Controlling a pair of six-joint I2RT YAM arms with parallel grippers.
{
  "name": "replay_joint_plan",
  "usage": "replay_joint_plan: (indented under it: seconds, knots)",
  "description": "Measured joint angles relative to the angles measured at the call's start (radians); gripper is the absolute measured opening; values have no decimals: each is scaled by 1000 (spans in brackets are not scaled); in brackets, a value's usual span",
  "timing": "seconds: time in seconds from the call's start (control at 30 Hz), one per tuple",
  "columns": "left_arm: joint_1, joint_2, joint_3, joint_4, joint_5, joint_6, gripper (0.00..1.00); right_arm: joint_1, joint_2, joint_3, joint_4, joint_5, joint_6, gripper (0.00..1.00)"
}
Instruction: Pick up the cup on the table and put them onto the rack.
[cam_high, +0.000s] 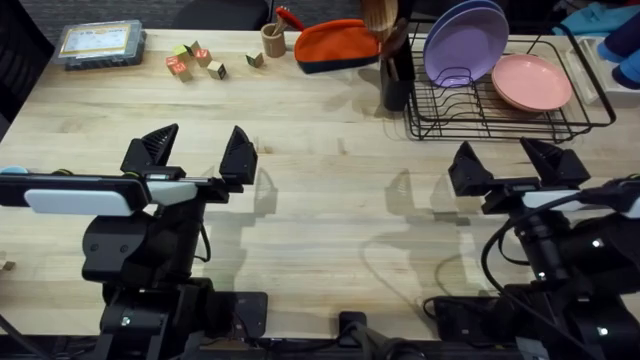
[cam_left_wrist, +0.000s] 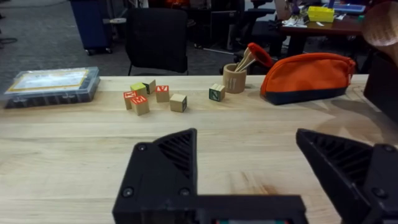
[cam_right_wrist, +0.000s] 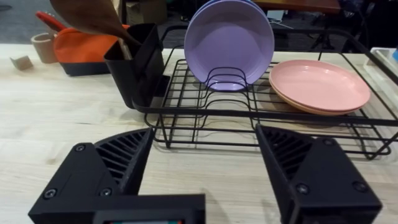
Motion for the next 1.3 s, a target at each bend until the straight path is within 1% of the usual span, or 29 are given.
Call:
replay_joint_plan:
  seconds: [0.53, 0.67, 0.83, 1.0, 1.03, 1.13, 1.3]
  knots:
    - [0, 0, 0, 0, 0, 0, 993, 0, 0, 0, 6, 15, 0, 994]
    - [0, 2, 13, -85, 0, 0, 992, 0, 1, 23, -52, 20, 0, 994]
    - [0, 2, 113, -247, -1, 0, 993, 0, 23, 132, -227, 25, -10, 994]
    - [0, 15, 242, -340, -2, 0, 993, 0, 123, 294, -299, 27, -20, 994]
    - [0, 62, 326, -387, -3, 0, 993, 0, 217, 393, -330, 27, -23, 994]
    - [0, 142, 415, -419, -4, 0, 992, 0, 333, 488, -344, 27, -27, 994]
    - [0, 300, 573, -436, -4, 0, 993, 0, 524, 640, -348, 14, -31, 994]
